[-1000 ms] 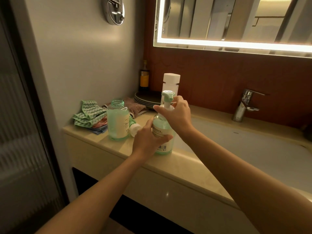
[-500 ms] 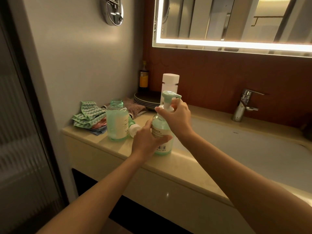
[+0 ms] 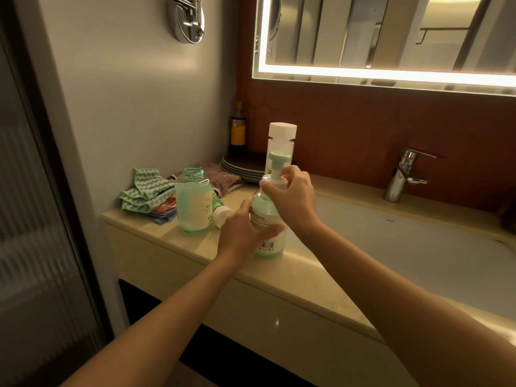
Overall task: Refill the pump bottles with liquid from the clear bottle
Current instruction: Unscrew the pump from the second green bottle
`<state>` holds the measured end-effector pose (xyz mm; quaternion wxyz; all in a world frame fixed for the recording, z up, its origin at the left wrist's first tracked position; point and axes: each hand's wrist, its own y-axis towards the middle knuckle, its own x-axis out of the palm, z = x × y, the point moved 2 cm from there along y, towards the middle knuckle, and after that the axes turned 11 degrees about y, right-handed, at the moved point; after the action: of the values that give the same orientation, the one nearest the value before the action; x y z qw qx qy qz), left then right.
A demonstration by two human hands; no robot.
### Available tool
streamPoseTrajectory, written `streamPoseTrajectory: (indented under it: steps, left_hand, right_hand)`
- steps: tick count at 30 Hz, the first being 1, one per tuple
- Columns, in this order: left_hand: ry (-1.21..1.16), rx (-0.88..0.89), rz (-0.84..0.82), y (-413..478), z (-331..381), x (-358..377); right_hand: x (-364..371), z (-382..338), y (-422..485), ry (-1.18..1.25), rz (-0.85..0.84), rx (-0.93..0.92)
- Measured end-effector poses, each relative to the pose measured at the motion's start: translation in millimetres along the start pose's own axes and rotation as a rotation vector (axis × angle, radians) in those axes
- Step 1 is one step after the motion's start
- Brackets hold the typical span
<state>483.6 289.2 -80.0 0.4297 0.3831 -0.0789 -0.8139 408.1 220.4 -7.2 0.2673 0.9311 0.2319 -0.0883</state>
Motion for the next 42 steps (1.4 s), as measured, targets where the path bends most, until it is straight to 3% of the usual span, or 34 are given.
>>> streamPoseTrajectory:
  steps: [5,10,18,26,33,42]
  left_hand:
    - [0.026,0.014,0.030,-0.5,1.0,-0.8]
    - [0.008,0.017,0.032,-0.4,-0.7,0.4]
    - [-0.007,-0.004,0.020,0.0,-4.1,3.0]
    - [-0.019,-0.004,0.011,0.4,-4.9,3.3]
    - [-0.006,0.001,0.032,1.0,-5.5,4.1]
    - [0.010,0.006,0.039,0.4,-3.9,2.9]
  right_hand:
    - [3.1,-5.3,-2.1,0.124,-0.097,0.048]
    - [1.9,-4.3,2.7,-0.078,0.023,0.013]
    - [1.7,-4.2,-5.3,0.122,-0.056,0.037]
    - [-5.0,-8.9,3.9,-0.040,0.041,0.038]
    - [-6.1,-11.0,-4.0,0.173,-0.098,0.041]
    - [-0.4,-5.3,3.7,0.018,-0.006,0.060]
